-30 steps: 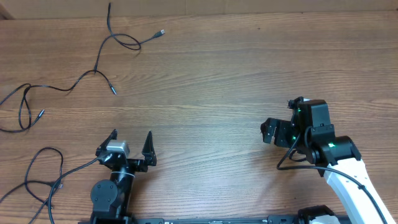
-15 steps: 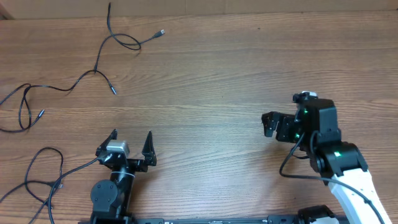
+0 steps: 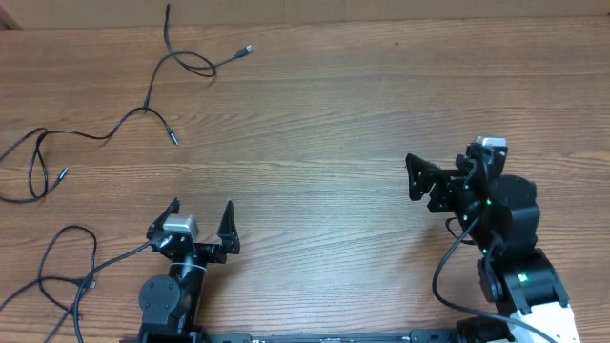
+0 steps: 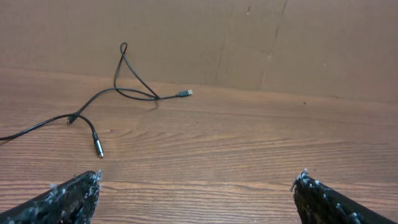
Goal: Untangle cables
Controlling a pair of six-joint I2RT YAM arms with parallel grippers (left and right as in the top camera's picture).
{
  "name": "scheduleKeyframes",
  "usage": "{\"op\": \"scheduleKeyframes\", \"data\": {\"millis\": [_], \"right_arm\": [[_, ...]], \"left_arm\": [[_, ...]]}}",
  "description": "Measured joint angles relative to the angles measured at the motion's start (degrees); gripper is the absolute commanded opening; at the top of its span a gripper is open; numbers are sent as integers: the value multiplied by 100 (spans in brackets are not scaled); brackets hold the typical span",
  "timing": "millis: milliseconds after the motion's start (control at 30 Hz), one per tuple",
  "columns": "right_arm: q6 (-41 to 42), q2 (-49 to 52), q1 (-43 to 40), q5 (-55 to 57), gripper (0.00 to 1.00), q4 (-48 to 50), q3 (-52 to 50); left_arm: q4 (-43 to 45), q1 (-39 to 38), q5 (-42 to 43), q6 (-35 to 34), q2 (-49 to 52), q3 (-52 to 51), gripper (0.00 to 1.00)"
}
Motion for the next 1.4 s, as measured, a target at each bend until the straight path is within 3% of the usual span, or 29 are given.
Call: {"op": "scheduleKeyframes", "data": {"millis": [467,1133,1400], "right_arm": [[-66,-890,0,-24,100,1801,-468],[-1370,-2208,0,-734,100,4017,-2275],[-1635,-2787,0,-933,100,4365,-2940]], "left_arm": [[0,0,0,0,0,0,100],[-2,0,0,0,0,0,99],[0,0,0,0,0,0,100]]}}
